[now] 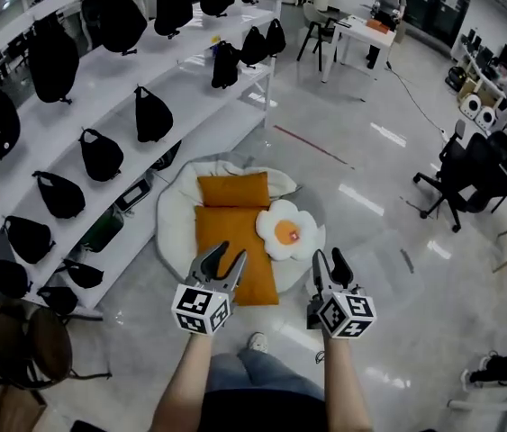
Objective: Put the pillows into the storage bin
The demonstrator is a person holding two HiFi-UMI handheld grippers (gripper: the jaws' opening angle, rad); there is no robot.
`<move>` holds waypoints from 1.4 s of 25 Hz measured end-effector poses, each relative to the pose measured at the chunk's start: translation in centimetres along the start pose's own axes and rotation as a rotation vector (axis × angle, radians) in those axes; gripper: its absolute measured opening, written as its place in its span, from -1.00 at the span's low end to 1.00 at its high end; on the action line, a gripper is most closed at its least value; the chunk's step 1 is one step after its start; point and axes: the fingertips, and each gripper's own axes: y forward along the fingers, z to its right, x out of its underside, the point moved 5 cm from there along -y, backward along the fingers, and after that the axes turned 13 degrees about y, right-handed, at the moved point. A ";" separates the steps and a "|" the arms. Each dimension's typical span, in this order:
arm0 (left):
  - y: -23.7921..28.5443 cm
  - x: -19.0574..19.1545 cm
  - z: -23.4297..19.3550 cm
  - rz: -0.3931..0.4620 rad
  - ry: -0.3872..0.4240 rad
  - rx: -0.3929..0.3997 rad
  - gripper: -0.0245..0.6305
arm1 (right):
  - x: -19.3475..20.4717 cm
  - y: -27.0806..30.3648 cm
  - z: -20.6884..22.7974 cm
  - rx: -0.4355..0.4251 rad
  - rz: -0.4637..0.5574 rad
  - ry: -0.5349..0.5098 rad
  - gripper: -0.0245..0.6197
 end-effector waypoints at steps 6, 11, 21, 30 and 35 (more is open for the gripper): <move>4.4 -0.4 -0.9 -0.019 -0.009 -0.009 -0.42 | -2.0 3.4 3.0 0.010 -0.008 0.016 -0.39; 6.4 0.0 -1.8 -0.043 -0.020 -0.005 -0.42 | -2.3 5.3 4.1 0.025 -0.019 0.027 -0.39; 10.8 -0.2 -3.8 -0.071 0.002 0.073 -0.42 | -2.8 8.7 4.7 0.070 -0.016 0.053 -0.39; 14.6 -0.3 -6.9 -0.070 0.018 0.126 -0.42 | -2.7 12.3 5.0 0.113 0.008 0.070 -0.39; 15.9 -0.2 -7.2 -0.085 0.028 0.153 -0.42 | -2.8 12.9 5.3 0.135 0.013 0.075 -0.39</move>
